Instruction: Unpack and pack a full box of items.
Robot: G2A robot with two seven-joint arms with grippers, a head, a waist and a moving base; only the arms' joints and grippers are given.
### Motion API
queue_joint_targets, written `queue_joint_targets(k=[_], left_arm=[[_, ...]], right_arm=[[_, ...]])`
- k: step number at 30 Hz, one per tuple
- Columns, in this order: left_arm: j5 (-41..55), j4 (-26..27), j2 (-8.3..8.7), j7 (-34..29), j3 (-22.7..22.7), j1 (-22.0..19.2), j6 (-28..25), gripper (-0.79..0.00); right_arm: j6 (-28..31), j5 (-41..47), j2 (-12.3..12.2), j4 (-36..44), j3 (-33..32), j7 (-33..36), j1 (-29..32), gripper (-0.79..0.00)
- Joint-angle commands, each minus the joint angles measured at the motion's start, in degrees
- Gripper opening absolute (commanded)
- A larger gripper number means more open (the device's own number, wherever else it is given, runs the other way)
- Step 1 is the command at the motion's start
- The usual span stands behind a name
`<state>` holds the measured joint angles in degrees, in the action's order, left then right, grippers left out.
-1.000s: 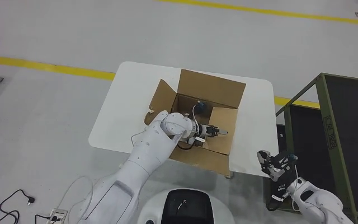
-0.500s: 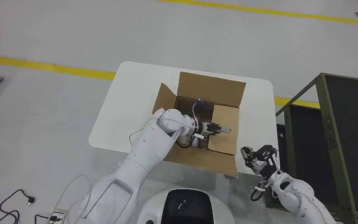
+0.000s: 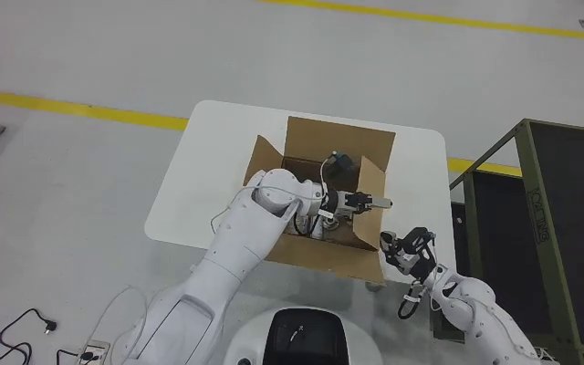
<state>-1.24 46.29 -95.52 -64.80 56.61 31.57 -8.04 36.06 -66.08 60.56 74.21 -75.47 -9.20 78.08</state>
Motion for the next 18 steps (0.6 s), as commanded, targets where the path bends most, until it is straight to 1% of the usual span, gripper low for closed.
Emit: queue_joint_targets(k=[1,4,8,11,14,18], left_arm=[[0.4,0.7,-0.09,0.2,-0.4,0.2,0.1,0.000],[0.8,1.4,-0.32,0.9,-1.2,0.1,-0.1,0.000],[1.4,1.4,-0.66,1.3,-2.2,-0.7,-0.5,0.000],[2.3,1.1,-1.08,1.7,-3.1,-1.5,-0.8,0.000],[3.0,0.6,-1.77,3.1,-4.5,-2.1,-1.6,0.000],[3.1,-1.7,-3.01,6.1,-6.9,-3.2,-2.8,0.000]], right_arm=[[-0.2,0.4,0.0,0.4,-0.5,-1.2,0.6,-0.785],[-0.1,0.9,-0.4,0.8,-2.9,-3.9,2.6,-0.785],[-1.2,1.4,-1.2,2.6,-7.7,-5.4,6.4,-0.785],[-3.1,3.2,-1.8,4.9,-12.0,-5.5,9.9,-0.785],[-5.3,3.9,-2.2,8.3,-15.9,-4.8,13.7,-0.785],[-5.8,5.7,-2.5,11.5,-20.0,-4.4,17.9,-0.785]])
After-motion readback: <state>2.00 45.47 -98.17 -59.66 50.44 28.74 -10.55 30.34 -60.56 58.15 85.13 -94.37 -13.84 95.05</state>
